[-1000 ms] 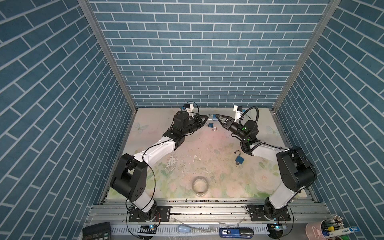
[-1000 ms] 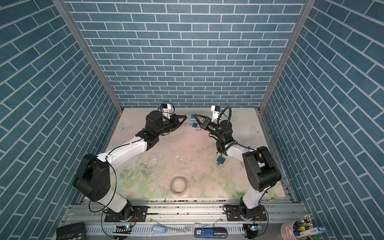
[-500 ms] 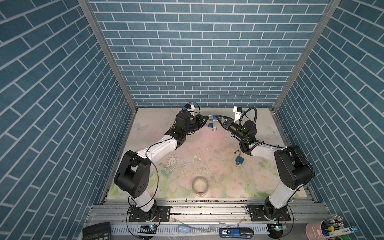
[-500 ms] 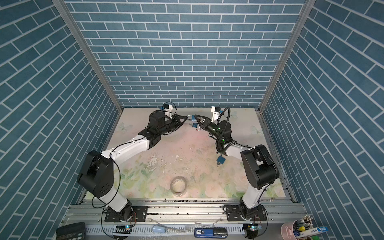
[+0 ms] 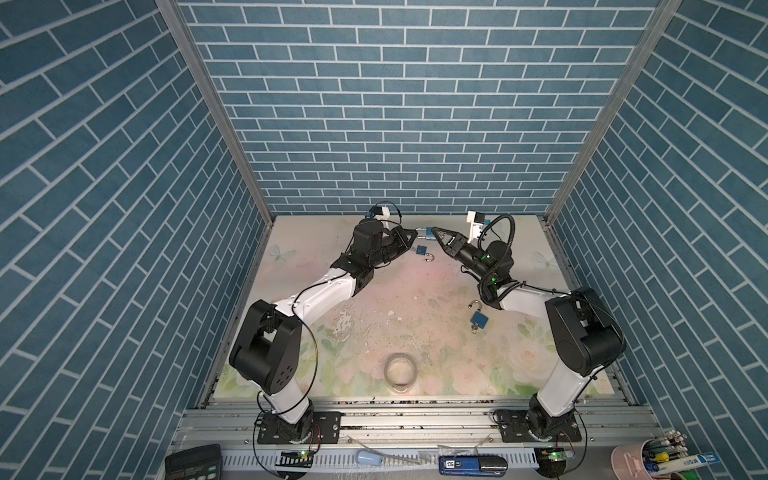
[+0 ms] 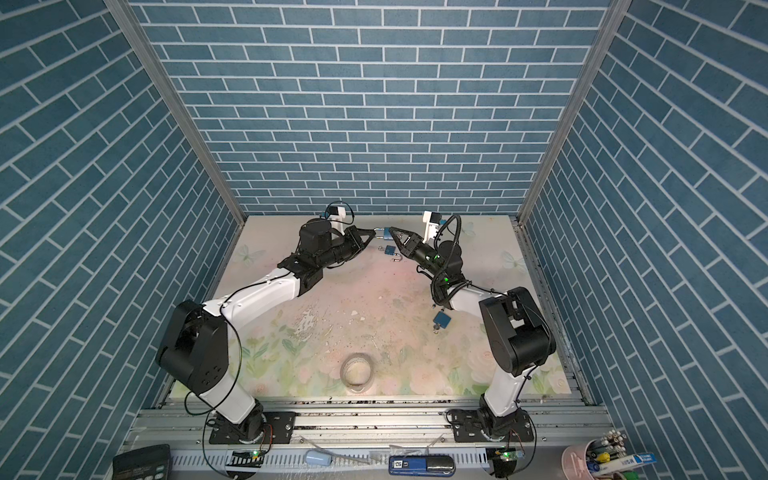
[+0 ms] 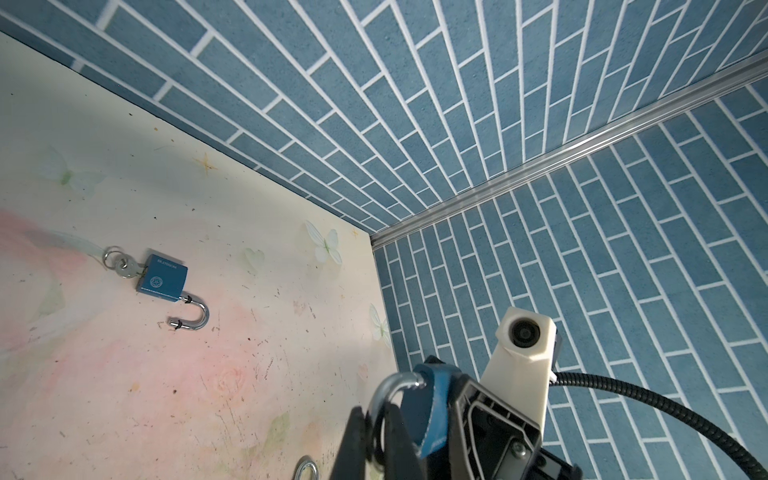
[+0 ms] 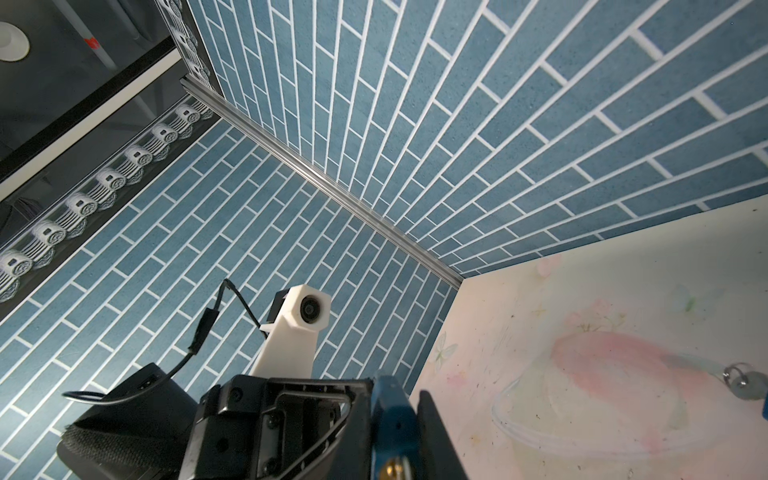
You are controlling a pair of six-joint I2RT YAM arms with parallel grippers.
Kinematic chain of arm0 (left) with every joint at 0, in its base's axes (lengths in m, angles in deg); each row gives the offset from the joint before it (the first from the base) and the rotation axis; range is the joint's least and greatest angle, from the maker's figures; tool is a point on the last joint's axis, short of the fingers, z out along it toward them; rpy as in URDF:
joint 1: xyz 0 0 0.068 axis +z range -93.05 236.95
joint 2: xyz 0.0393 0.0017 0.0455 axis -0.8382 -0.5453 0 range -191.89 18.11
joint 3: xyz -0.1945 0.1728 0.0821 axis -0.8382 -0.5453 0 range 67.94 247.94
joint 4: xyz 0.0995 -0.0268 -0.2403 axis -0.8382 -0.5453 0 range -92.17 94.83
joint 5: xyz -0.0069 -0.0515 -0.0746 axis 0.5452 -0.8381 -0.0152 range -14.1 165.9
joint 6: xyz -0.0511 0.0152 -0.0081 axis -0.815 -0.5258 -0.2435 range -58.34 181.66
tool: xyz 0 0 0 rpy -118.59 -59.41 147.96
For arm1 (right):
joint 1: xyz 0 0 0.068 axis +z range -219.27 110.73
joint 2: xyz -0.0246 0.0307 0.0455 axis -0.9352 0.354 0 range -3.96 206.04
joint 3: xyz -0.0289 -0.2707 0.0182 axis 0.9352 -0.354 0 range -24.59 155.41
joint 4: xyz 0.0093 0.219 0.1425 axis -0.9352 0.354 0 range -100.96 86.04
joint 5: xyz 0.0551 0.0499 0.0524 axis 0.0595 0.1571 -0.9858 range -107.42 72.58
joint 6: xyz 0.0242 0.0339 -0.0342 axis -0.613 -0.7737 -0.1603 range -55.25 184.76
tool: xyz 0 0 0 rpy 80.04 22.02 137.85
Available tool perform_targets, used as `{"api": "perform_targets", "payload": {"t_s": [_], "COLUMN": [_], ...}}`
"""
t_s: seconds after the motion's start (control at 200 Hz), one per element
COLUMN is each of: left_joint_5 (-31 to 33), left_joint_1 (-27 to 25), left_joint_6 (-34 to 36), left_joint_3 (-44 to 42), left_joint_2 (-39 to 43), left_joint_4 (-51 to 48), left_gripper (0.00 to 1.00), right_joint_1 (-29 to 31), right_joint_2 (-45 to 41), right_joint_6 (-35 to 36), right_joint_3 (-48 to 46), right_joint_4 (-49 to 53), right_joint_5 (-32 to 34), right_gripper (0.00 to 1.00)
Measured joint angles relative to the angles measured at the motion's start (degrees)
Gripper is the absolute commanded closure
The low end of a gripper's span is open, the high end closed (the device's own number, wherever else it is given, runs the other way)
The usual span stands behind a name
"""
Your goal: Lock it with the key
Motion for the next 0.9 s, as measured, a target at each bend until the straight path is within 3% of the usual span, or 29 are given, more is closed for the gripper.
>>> {"api": "perform_targets", "payload": {"t_s": [0.22, 0.415, 0.9], "left_joint_5": [-0.33, -1.70, -2.51], "left_joint_1": [0.00, 0.00, 0.00], "left_joint_6": [-1.64, -5.27, -2.23], "left_joint_3": [-0.02, -0.09, 0.50], "left_joint_2": [0.00, -0.83, -0.96], "left_joint_4": [2.32, 9.99, 11.04], "left_gripper": [1.00, 1.00, 1.00], "right_joint_1": [-0.09, -0.81, -0.96], "right_joint_2": [0.50, 1.27, 2.16], "right_joint_6": [-0.13, -1.97, -3.06], "right_joint_3": [0.57, 1.53, 2.21], "right_joint_4": [-1.88, -6.91, -9.64], "right_joint_5": [0.15, 0.15, -0.44], "right_gripper": [1.00, 1.00, 1.00]}}
